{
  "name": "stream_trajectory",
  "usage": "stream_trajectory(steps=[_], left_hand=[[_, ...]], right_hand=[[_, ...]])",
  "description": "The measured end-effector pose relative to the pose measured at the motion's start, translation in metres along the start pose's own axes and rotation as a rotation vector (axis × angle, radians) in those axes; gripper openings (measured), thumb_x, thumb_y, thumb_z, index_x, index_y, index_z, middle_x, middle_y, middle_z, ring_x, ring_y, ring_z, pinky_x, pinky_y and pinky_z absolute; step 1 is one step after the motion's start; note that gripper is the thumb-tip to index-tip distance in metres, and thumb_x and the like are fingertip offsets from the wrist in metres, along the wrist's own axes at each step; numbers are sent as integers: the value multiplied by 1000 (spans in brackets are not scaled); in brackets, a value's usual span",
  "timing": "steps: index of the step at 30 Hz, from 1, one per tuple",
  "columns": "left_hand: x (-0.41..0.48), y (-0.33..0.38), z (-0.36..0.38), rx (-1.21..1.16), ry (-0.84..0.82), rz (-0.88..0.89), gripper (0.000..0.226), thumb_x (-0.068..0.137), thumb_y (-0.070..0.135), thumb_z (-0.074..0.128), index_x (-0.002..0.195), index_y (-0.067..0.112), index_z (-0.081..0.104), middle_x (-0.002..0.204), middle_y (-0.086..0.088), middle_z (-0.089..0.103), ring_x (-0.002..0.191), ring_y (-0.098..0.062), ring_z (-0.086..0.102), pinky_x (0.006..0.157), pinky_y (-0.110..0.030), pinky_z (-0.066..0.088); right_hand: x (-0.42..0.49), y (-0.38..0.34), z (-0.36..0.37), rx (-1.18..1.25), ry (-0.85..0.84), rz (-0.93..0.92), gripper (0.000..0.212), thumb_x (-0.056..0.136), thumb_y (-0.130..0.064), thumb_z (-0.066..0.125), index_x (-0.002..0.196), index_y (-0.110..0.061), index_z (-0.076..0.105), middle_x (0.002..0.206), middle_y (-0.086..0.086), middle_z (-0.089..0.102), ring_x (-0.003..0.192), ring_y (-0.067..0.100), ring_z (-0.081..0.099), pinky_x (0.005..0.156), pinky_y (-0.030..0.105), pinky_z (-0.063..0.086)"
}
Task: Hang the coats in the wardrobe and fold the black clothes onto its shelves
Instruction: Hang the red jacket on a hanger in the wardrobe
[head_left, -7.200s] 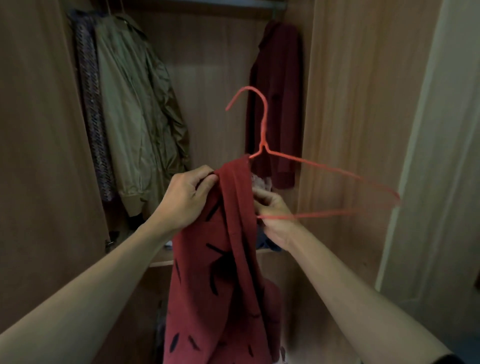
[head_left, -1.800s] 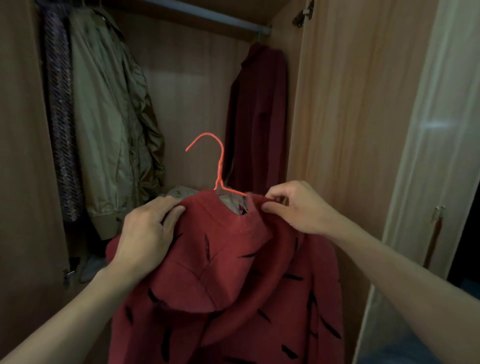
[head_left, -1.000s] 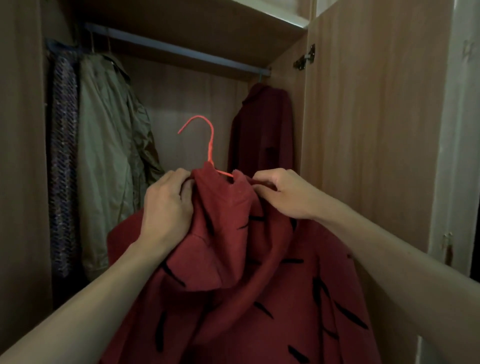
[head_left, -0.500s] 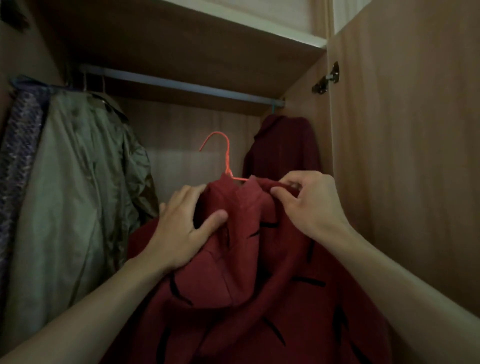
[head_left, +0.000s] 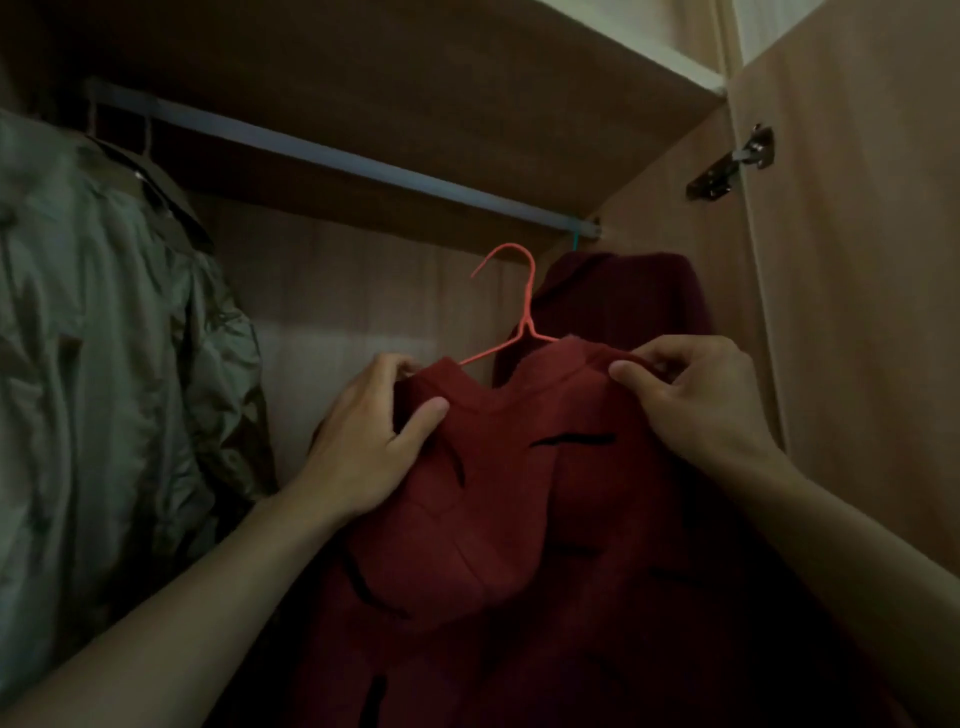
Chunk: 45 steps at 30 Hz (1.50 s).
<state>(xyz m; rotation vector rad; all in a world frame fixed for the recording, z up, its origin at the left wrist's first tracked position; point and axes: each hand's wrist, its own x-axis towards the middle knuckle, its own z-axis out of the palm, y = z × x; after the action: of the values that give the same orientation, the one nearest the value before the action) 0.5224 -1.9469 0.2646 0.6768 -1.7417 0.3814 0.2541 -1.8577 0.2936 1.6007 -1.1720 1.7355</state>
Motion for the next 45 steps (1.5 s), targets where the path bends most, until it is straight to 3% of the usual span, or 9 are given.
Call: stream_trajectory(steps=[4, 8, 11, 16, 21, 32, 39, 42, 45], left_hand=[[40, -41, 26, 49, 95, 71, 28, 90, 37, 63, 109, 18, 55, 104, 2, 61, 96, -16, 57, 84, -34, 47], [91, -68, 43, 67, 284, 139, 6, 90, 17, 64, 95, 14, 64, 88, 2, 56, 83, -19, 57, 71, -28, 40], [127, -79, 55, 202, 426, 169, 13, 86, 16, 68, 97, 10, 71, 90, -6, 55, 86, -26, 52, 71, -35, 40], [182, -91, 84, 252, 487, 224, 16, 88, 19, 65, 97, 8, 72, 87, -8, 55, 85, -27, 50, 62, -33, 35], [242, -98, 122, 180, 515, 234, 18, 90, 22, 62, 102, 11, 71, 93, -6, 57, 91, -24, 52, 63, -33, 37], [382, -106, 204, 149, 344, 163, 19, 95, 22, 57, 102, 11, 71, 101, -11, 60, 95, -27, 56, 77, -41, 47], [361, -130, 287, 46, 144, 60, 21, 95, 22, 56, 105, 14, 72, 102, -14, 66, 93, -32, 62, 76, -34, 45], [341, -123, 298, -89, 99, 38, 34, 99, 32, 49, 124, 14, 64, 120, -14, 64, 110, -31, 59, 89, -32, 43], [326, -107, 290, -326, -21, -43, 49, 100, 49, 38, 140, 23, 49, 142, -5, 53, 129, -26, 50, 97, -25, 37]], right_hand=[[25, -2, 33, -56, 19, -29, 8, 82, -25, 75, 74, -26, 73, 64, -12, 67, 59, -4, 60, 49, 5, 40], [54, -4, 62, -193, 70, -132, 5, 84, -28, 73, 81, -24, 73, 69, -13, 66, 58, 1, 60, 55, 10, 44], [80, 1, 77, -319, 120, -213, 11, 87, -32, 68, 87, -22, 72, 74, -8, 66, 64, 5, 59, 61, 26, 49], [127, 16, 90, -573, 122, -280, 21, 91, -35, 59, 93, -16, 68, 84, 1, 65, 74, 17, 58, 64, 31, 47], [180, 39, 99, -525, 172, -290, 15, 90, -29, 61, 92, -17, 69, 86, 3, 66, 79, 21, 62, 70, 37, 55], [296, 99, 125, -553, 132, -151, 13, 87, -27, 59, 87, -16, 64, 91, 7, 64, 82, 25, 62, 71, 38, 55], [277, 140, 157, -707, 11, -60, 16, 96, -16, 50, 104, -11, 63, 93, 7, 59, 84, 24, 60, 64, 32, 45], [259, 138, 151, -780, 7, -86, 18, 98, -15, 47, 106, -10, 63, 89, 7, 56, 74, 21, 52, 62, 31, 41], [250, 124, 138, -912, -132, -139, 22, 97, -13, 46, 112, -4, 60, 109, 14, 62, 87, 28, 59, 66, 29, 40]])
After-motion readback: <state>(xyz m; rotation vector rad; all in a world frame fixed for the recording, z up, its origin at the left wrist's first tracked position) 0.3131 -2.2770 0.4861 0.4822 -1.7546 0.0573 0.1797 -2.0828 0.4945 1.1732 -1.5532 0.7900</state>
